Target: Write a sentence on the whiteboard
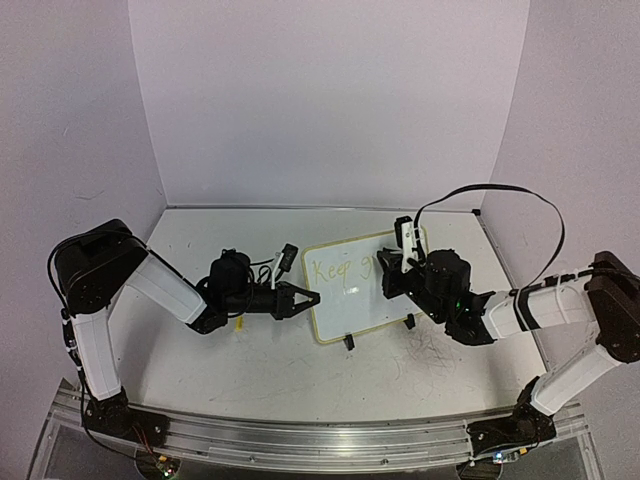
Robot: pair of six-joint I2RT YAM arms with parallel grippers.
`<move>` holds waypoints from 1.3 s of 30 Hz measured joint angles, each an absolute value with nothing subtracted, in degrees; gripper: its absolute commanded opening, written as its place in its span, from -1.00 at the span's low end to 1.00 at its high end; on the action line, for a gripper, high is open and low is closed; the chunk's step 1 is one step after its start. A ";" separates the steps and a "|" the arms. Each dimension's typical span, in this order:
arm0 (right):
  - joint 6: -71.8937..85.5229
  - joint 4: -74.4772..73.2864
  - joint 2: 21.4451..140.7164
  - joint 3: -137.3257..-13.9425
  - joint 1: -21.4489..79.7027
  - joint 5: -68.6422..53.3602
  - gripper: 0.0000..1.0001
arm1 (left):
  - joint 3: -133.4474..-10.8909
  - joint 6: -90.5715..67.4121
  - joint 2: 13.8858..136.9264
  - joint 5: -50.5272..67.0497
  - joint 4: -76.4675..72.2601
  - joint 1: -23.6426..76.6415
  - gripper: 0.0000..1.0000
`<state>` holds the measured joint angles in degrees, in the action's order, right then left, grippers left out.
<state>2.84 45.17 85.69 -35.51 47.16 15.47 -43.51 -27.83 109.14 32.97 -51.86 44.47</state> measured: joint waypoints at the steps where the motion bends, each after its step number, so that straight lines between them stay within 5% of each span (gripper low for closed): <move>1: 2.91 45.17 85.69 -35.50 47.16 15.50 -1.00 | -43.51 -27.83 109.14 32.97 -51.86 44.47 -1.00; 39: 2.98 46.72 85.78 -34.65 46.89 17.86 -1.00 | -43.81 -27.88 109.14 33.08 -51.33 44.47 -1.00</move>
<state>2.98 46.72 85.78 -34.65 46.89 17.86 -43.81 -27.88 109.14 33.08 -51.33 44.47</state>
